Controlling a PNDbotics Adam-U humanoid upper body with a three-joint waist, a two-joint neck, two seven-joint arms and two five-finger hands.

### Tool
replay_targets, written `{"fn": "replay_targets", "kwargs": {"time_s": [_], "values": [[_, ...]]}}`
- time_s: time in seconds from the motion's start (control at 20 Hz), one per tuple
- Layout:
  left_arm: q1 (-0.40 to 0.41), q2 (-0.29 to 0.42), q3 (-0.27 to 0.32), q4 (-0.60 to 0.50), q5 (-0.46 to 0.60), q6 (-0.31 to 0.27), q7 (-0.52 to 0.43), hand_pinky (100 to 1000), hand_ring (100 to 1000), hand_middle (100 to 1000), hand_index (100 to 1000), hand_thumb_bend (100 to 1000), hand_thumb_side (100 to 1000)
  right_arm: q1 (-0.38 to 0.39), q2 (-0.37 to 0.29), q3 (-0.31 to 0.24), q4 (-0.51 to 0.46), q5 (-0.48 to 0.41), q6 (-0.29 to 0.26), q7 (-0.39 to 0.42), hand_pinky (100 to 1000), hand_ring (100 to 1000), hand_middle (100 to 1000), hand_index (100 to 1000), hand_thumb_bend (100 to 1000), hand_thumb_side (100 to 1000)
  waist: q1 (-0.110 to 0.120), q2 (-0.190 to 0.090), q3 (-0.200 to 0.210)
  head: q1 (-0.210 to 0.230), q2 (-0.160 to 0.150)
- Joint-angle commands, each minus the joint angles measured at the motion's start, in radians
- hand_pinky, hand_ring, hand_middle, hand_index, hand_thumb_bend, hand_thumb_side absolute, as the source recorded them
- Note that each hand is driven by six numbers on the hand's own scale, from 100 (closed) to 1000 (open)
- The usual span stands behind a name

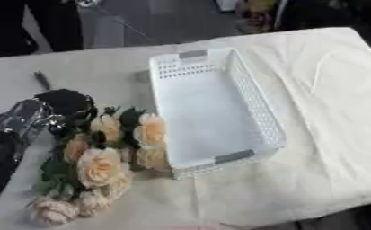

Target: Pick up objects on the table and place them in the box.

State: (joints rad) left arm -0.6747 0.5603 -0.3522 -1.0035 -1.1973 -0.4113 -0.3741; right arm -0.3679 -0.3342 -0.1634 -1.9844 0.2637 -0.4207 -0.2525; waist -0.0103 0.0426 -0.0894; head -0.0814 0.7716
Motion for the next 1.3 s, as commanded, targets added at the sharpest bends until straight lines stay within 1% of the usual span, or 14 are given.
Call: {"fn": "replay_targets", "kwargs": {"time_s": [0.05,0.2,0.25,0.3,0.35,0.4,0.45,0.55,0.6,0.65,0.85,1.2,1.25,1.3], "values": [[-0.012,0.056,-0.006,-0.035,0.037,0.010,-0.040,100,100,100,102,125,100,-0.008,-0.019,-0.008,-0.016,0.006,0.002,-0.004,623,786,751,877,100,661,0.002,-0.014,0.002,-0.015,-0.002],[-0.024,0.095,-0.014,-0.089,0.087,0.024,-0.077,100,100,100,102,139,100,-0.004,-0.022,-0.010,-0.016,0.008,0.004,-0.005,623,786,751,877,100,660,0.006,-0.019,0.003,-0.021,-0.002],[-0.030,0.111,-0.017,-0.108,0.102,0.029,-0.092,100,100,100,101,166,100,-0.003,-0.024,-0.010,-0.016,0.009,0.004,-0.005,623,786,751,877,100,660,0.008,-0.021,0.004,-0.023,-0.002],[-0.036,0.127,-0.021,-0.127,0.115,0.032,-0.110,100,100,100,101,163,100,-0.002,-0.025,-0.011,-0.016,0.010,0.005,-0.006,623,786,751,877,100,660,0.010,-0.023,0.004,-0.024,-0.002],[-0.042,0.141,-0.024,-0.144,0.126,0.036,-0.128,100,100,100,100,207,100,-0.001,-0.027,-0.011,-0.016,0.011,0.005,-0.006,624,786,752,877,100,658,0.013,-0.026,0.004,-0.026,-0.002],[-0.050,0.158,-0.026,-0.162,0.137,0.039,-0.148,100,100,100,100,204,100,0.001,-0.030,-0.011,-0.016,0.012,0.006,-0.006,624,786,752,877,100,659,0.016,-0.029,0.005,-0.028,-0.002],[-0.056,0.171,-0.026,-0.177,0.146,0.043,-0.165,100,100,100,100,242,100,0.003,-0.031,-0.011,-0.016,0.013,0.007,-0.007,624,787,752,877,100,658,0.018,-0.032,0.006,-0.031,-0.002],[-0.071,0.200,-0.023,-0.210,0.159,0.051,-0.195,100,100,100,100,271,100,0.006,-0.035,-0.011,-0.016,0.015,0.008,-0.007,624,787,752,877,100,658,0.022,-0.037,0.009,-0.038,-0.002],[-0.078,0.213,-0.020,-0.225,0.164,0.055,-0.207,100,100,100,100,266,100,0.008,-0.037,-0.011,-0.016,0.016,0.009,-0.007,624,787,752,877,100,658,0.025,-0.040,0.010,-0.041,-0.002],[-0.082,0.222,-0.017,-0.238,0.168,0.059,-0.218,100,100,100,100,298,100,0.009,-0.038,-0.011,-0.016,0.016,0.009,-0.007,625,787,752,877,100,658,0.027,-0.042,0.011,-0.042,-0.002],[-0.103,0.250,-0.002,-0.284,0.178,0.074,-0.246,100,100,100,100,321,100,0.013,-0.043,-0.011,-0.016,0.018,0.011,-0.008,625,787,752,877,100,657,0.032,-0.049,0.013,-0.047,-0.002],[-0.118,0.260,0.006,-0.324,0.188,0.088,-0.264,100,100,100,100,328,100,0.014,-0.043,-0.012,-0.016,0.020,0.011,-0.010,626,787,752,877,100,657,0.034,-0.051,0.013,-0.046,-0.002],[-0.118,0.260,0.005,-0.326,0.188,0.087,-0.265,100,100,100,100,313,100,0.013,-0.043,-0.012,-0.016,0.020,0.011,-0.010,625,786,751,877,100,658,0.034,-0.051,0.013,-0.046,-0.002],[-0.118,0.261,0.003,-0.332,0.187,0.084,-0.262,100,100,100,101,221,100,0.014,-0.042,-0.012,-0.016,0.020,0.011,-0.010,625,786,751,877,100,658,0.034,-0.051,0.013,-0.046,-0.002]]}}
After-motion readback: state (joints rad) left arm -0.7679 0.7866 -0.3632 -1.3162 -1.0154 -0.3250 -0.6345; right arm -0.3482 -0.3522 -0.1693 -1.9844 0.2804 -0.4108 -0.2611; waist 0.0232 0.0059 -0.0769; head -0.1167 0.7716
